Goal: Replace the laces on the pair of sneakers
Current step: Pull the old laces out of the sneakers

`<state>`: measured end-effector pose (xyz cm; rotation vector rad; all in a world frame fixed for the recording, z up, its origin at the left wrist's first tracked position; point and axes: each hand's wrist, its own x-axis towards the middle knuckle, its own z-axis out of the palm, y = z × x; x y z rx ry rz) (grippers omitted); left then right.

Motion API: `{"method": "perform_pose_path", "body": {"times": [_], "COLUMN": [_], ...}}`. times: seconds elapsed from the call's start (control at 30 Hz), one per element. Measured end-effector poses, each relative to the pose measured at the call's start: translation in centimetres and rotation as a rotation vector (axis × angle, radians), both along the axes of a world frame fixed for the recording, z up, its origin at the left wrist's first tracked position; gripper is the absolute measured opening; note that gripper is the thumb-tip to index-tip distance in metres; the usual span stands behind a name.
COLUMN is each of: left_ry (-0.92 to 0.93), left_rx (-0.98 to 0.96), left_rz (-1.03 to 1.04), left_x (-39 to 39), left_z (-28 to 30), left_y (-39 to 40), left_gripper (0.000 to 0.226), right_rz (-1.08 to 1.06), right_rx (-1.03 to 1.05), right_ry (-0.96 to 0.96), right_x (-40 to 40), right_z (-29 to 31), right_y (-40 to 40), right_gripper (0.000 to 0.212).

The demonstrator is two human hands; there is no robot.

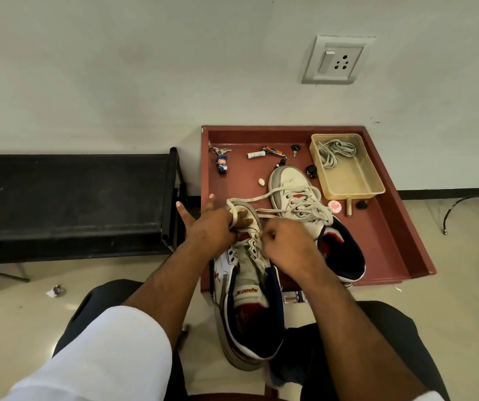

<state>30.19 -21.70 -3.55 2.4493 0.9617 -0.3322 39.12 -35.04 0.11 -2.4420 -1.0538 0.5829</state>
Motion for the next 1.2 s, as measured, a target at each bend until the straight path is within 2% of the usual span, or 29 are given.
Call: {"method": "perform_pose_path", "body": {"times": [0.07,0.17,0.27,0.3,0.33,0.37,0.43,0.47,0.57,0.67,0.73,0.87,1.03,1.13,1.2], "left_ry": [0.011,0.008,-0.006,-0.015,-0.02,-0.022,-0.032,-0.047,-0.11,-0.12,-0.135,-0.102,-0.091,-0.103,-0.119], "left_rx": [0.014,-0.021,-0.033,-0.039,-0.046,-0.049,-0.065,-0.08,-0.137,-0.141,-0.165,-0.205,-0.226,-0.243,-0.247], "left_rz": [0.001,0.005,-0.009,-0.014,-0.02,-0.03,-0.031,-0.026,-0.004,-0.011,-0.009,-0.019,-0.039,-0.009,-0.006], "left_x": [0.1,0.1,0.0,-0.1,-0.1,-0.2,-0.2,-0.2,-0.3,-0.4,-0.4,-0.5,-0.7,-0.7,-0.8], "left_z": [0.0,-0.4,-0.8,-0.8,-0.9,-0.9,-0.9,-0.7,-0.2,0.0,0.1,0.6,0.4,0.2,0.4], "left_y": [-0.2,0.2,0.6,0.5,0.4,0.4,0.6,0.6,0.8,1.0,1.3,1.7,2.0,1.9,1.9], "left_gripper": [0.04,0.036,0.035,0.035,0.037,0.039,0.042,0.043,0.036,0.039,0.042,0.045,0.043,0.042,0.039], "right_rz": [-0.165,-0.336,-0.418,-0.374,-0.285,-0.174,-0.001,0.026,0.163,0.285,0.268,0.148,0.001,-0.28,-0.357], "right_rx": [0.208,0.536,0.671,0.622,0.483,0.301,-0.034,-0.106,-0.026,0.062,0.053,-0.071,-0.09,0.098,0.237], "right_ry": [0.103,0.143,0.187,0.148,0.057,-0.072,-0.268,-0.302,-0.332,-0.162,-0.072,-0.065,-0.102,-0.252,-0.279], "right_x": [0.3,0.2,-0.6,-0.7,-0.8,-0.8,-0.6,-0.8,-1.1,-0.9,-0.6,0.0,0.5,1.2,1.2], "right_z": [2.2,4.6,4.1,3.8,3.7,3.6,2.7,2.7,1.8,0.3,-0.9,-2.2,-1.9,-0.3,0.4], "right_y": [-1.1,-2.5,-2.1,-1.7,-1.3,-1.2,-1.2,-1.0,-0.4,-0.2,-0.2,-0.2,-0.3,-1.1,-1.5], "right_gripper": [0.019,0.042,0.046,0.036,0.018,0.021,0.07,0.083,0.096,0.07,0.049,0.023,0.02,0.025,0.025]}}
